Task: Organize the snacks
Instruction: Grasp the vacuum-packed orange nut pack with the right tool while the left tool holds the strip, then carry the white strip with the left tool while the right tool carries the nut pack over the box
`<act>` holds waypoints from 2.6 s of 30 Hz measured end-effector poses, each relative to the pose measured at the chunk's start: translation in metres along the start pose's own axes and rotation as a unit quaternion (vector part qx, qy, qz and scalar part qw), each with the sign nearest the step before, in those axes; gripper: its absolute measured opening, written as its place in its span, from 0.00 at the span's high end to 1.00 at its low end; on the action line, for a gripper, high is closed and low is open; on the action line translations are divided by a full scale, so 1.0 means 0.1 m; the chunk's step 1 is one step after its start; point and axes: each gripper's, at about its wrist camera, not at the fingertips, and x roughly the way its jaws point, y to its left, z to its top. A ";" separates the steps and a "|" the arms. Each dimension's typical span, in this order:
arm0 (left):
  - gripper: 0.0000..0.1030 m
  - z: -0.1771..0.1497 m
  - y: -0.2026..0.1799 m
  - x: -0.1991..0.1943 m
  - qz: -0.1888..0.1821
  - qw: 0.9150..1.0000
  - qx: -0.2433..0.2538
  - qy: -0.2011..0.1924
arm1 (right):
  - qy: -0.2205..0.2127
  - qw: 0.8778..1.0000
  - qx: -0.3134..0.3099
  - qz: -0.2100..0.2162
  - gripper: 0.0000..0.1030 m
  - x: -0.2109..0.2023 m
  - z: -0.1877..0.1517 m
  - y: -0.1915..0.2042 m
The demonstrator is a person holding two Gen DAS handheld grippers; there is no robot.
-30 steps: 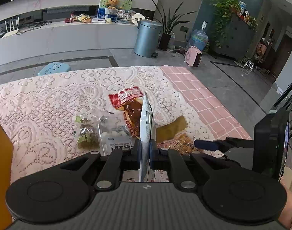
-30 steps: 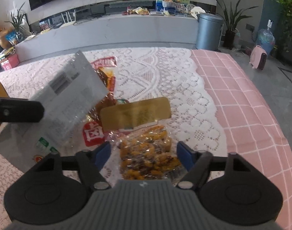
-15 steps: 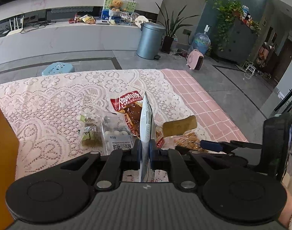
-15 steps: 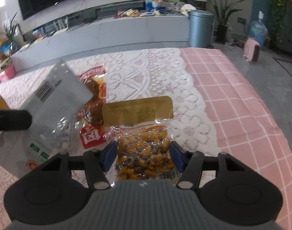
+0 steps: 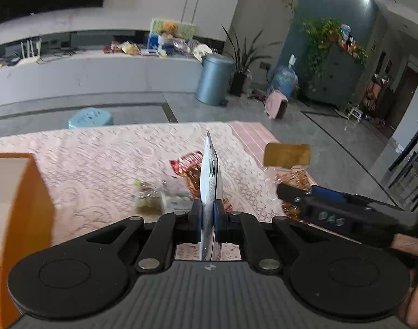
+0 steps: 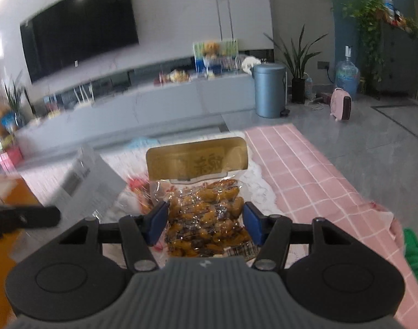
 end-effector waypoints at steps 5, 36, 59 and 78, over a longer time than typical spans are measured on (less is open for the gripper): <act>0.92 0.01 0.13 -0.40 0.014 1.000 -0.009 -0.023 | -0.042 0.998 -0.045 0.010 0.43 -0.45 0.11 0.41; 0.92 -0.22 1.50 -1.59 0.107 0.985 -0.114 -0.070 | 0.142 0.984 -0.026 0.103 0.93 -0.48 -0.47 1.68; 0.92 -0.44 2.02 -1.31 0.113 0.980 -0.163 -0.028 | 0.224 0.889 -0.360 0.174 0.28 0.50 -0.94 2.02; 0.92 -0.46 2.11 -1.27 0.113 0.977 -0.178 -0.019 | 0.237 0.839 -0.435 0.227 0.18 0.69 -0.83 2.16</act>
